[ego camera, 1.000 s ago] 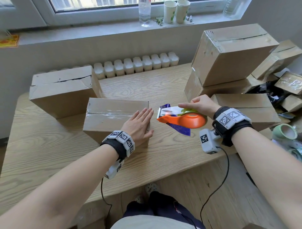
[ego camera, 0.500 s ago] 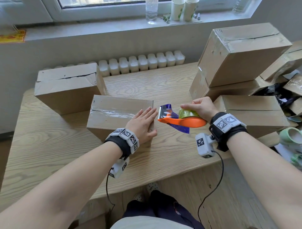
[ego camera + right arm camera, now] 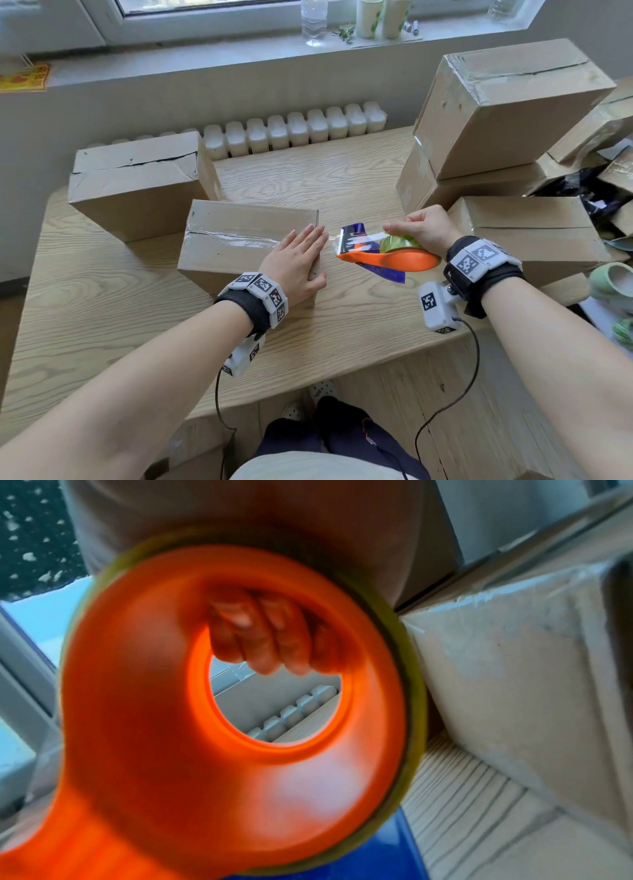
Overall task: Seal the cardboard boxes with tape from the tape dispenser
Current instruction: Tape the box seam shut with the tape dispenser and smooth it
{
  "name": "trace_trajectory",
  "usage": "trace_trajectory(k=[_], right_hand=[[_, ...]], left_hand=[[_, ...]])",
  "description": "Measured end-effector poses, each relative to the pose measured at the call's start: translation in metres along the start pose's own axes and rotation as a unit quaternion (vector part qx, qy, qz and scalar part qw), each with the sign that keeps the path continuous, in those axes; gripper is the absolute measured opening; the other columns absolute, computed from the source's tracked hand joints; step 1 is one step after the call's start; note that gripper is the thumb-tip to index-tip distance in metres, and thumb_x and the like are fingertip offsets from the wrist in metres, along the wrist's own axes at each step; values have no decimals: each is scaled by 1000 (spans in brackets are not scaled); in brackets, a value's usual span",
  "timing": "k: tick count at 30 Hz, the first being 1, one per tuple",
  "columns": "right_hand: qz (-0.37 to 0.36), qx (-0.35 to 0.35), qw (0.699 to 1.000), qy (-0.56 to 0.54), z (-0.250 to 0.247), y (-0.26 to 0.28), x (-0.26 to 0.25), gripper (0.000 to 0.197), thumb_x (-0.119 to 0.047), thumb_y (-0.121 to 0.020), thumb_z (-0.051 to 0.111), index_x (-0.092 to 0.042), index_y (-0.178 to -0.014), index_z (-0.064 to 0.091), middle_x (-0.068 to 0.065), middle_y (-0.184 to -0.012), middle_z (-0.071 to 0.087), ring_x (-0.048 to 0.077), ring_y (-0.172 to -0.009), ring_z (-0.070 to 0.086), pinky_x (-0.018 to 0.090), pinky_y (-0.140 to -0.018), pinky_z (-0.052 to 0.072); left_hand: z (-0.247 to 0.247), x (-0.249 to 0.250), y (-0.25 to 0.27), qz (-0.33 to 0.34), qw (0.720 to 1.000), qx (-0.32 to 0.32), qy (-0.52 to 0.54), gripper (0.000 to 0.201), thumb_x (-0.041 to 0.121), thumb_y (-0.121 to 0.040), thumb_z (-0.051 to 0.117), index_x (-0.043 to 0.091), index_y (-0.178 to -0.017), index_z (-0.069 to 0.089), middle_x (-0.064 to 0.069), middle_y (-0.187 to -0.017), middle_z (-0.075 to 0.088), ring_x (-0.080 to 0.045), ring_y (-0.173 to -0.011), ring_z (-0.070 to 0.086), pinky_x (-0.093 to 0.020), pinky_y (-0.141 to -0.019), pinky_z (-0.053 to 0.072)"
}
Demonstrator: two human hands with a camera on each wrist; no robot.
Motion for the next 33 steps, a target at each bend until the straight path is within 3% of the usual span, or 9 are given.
trace_trajectory(k=[3, 6, 9, 13, 17, 20, 26, 29, 33], right_hand=[[-4, 4, 1000, -16, 0, 0, 1, 37, -25, -73, 80, 9, -70, 66, 5, -55, 57, 11, -48, 50, 21, -49, 39], [-28, 58, 993, -95, -10, -1, -12, 34, -20, -74, 79, 9, -66, 64, 1, -49, 50, 10, -44, 42, 22, -49, 34], [-40, 62, 994, -84, -20, -3, -28, 46, -20, -76, 77, -17, -36, 54, -13, -36, 40, 3, -34, 36, 16, -41, 30], [-35, 65, 995, -69, -24, -2, -29, 60, -22, -76, 77, -19, -27, 44, -14, -32, 37, 1, -31, 35, 13, -38, 30], [-18, 78, 993, -81, -21, 1, -19, 38, -26, -74, 79, -18, -43, 58, -8, -42, 49, 7, -41, 45, 19, -46, 37], [-8, 87, 993, -78, -23, 6, -17, 33, -27, -74, 79, -10, -54, 60, -7, -42, 51, 9, -43, 46, 21, -47, 38], [-5, 89, 993, -74, -17, 17, -26, 26, -27, -75, 77, -3, -70, 68, 9, -65, 59, 18, -56, 52, 22, -49, 43], [1, 80, 993, -81, -7, 19, -30, 23, -26, -76, 77, -5, -70, 68, 11, -68, 61, 19, -59, 54, 27, -55, 45], [-12, 68, 994, -86, 11, 21, -37, 18, -22, -77, 75, -4, -76, 72, 7, -71, 65, 15, -62, 56, 21, -53, 46]], left_hand=[[-1, 1, 0, 4, 1000, 3, 4, 85, 58, -75, 11, 18, -150, 10, 2, -158, 2, -10, -145, -5, -29, -118, -6], [-2, 2, 1, 10, 1000, -2, -9, 81, 57, -75, 13, 18, -145, 26, 0, -158, 4, -13, -145, -2, -32, -119, -3], [-3, 4, 1, 11, 1000, -1, -15, 79, 56, -75, 14, 16, -141, 33, -1, -158, 6, -14, -146, -1, -33, -119, -2], [-5, 9, 2, 22, 999, 5, -29, 76, 57, -79, 18, 15, -138, 38, -2, -158, 8, -16, -146, 0, -33, -118, -4], [-6, 23, 11, 113, 993, 6, -47, 57, 42, -85, 37, 10, -132, 44, -4, -157, 12, -19, -146, 6, -32, -117, -3], [-5, 29, 24, 187, 980, 12, -65, 51, 31, -82, 46, 10, -128, 50, -4, -154, 23, -21, -143, 19, -39, -117, 10], [-10, 16, 52, 235, 966, 2, -103, 42, 24, -79, 36, 14, -115, 57, -3, -149, 36, -22, -137, 35, -44, -113, 21], [-12, 3, 65, 221, 966, -15, -131, 39, 12, -76, 42, 12, -112, 57, -3, -153, 28, -22, -140, 28, -42, -115, 13], [-11, -30, 79, 146, 977, -74, -135, 73, -11, -74, 50, 10, -141, 34, 6, -152, -8, -16, -143, -7, -29, -117, -2]])
Point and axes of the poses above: each hand's wrist, its own y-axis away from the middle knuckle, its own z-axis out of the palm, x = y × z, the point moved 8 cm from there along -y, towards the middle knuckle
